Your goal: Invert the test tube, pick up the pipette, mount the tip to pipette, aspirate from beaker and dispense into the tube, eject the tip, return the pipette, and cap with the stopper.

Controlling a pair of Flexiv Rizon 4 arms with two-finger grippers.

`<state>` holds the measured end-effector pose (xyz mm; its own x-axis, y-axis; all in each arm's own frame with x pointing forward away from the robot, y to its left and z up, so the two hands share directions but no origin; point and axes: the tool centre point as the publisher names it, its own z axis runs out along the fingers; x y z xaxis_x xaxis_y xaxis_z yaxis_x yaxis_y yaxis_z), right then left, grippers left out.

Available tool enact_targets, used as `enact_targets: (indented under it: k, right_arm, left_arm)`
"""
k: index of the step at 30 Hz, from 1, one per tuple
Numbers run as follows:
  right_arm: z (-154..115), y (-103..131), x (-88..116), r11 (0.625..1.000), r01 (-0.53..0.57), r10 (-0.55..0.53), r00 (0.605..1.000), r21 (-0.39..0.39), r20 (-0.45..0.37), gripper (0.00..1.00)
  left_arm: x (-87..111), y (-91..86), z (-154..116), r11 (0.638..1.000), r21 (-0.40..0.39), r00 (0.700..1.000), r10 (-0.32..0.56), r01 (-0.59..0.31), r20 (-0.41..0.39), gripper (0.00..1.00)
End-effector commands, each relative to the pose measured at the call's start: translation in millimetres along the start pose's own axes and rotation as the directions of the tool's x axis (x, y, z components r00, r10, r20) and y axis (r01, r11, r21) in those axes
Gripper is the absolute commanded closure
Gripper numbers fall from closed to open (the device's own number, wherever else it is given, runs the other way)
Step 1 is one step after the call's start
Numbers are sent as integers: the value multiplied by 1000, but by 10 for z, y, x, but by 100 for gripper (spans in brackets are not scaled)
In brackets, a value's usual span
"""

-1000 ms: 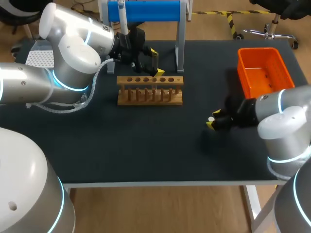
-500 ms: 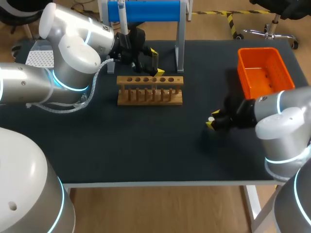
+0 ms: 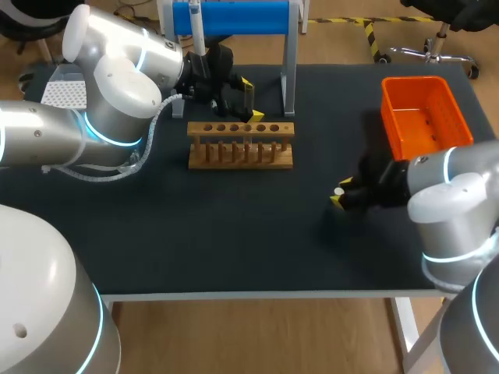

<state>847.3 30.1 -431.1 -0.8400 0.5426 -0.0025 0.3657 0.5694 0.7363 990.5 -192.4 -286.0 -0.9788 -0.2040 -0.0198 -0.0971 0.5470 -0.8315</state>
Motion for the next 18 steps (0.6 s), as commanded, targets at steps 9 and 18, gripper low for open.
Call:
enact_targets:
  k: [9, 18]
  right_arm:
    - [24, 3, -11, 1000, -6, 6, 1000, 1, 0, 55]
    - [34, -4, -23, 1000, -11, 11, 1000, 1, 2, 67]
  left_arm:
    - [-12, -4, 2, 1000, -3, 1000, -1, 1, -3, 0]
    - [-12, -4, 2, 1000, -3, 1000, -1, 1, -3, 0]
